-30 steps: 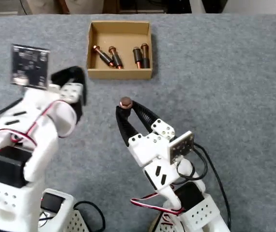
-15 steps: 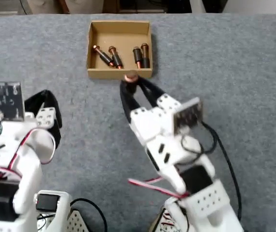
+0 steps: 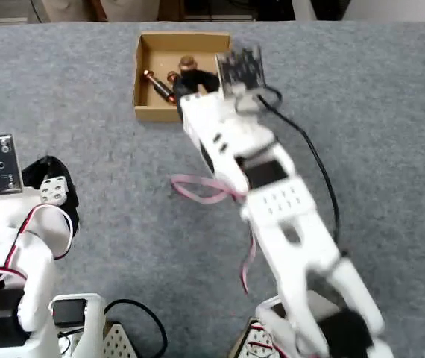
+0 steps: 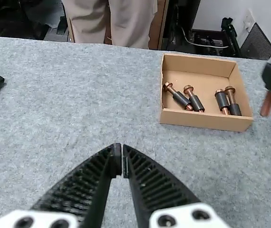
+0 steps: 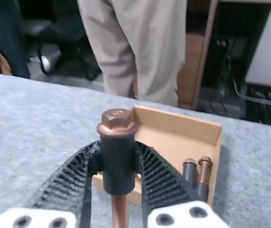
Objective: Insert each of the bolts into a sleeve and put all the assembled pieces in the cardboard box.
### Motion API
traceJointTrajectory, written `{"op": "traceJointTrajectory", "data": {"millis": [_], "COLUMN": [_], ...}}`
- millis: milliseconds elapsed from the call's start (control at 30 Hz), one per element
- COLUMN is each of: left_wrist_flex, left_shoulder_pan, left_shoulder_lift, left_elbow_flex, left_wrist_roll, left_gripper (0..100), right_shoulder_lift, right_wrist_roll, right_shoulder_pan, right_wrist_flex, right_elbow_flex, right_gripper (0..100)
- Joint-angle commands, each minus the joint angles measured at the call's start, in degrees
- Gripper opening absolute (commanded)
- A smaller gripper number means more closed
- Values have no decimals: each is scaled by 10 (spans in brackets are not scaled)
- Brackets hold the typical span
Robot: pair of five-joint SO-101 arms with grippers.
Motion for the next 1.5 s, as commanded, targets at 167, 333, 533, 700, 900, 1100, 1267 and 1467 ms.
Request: {"op": "traceJointTrajectory", "data": {"millis": [167,333,533,700,900,1100,1267,1467], "left_wrist_flex": [3,4,1,0,0,-13,-82,-179], "left_shoulder_pan": [-7,-7,-7,-7,-8,-9,-9,-9], "left_shoulder_lift": [-1,2,0,0,-1,-3,-58,-174], "left_elbow_flex": [-1,0,9,40,72,110,186,353], "left_wrist_roll": [-3,-22,-35,-42,-42,-43,-43,-43], "left_gripper": [19,19,19,19,19,19,19,19], "right_shoulder_lift": [238,351,457,485,481,397,292,134], "right_wrist_roll": [5,4,4,4,4,3,5,5], "right_shoulder_pan": [30,43,55,58,58,55,44,53], "right_wrist_flex": [1,3,5,10,110,263,403,557], "right_elbow_flex": [-235,-323,-401,-415,-443,-444,-429,-337], "right_gripper": [7,196,233,203,65,2,2,2]}}
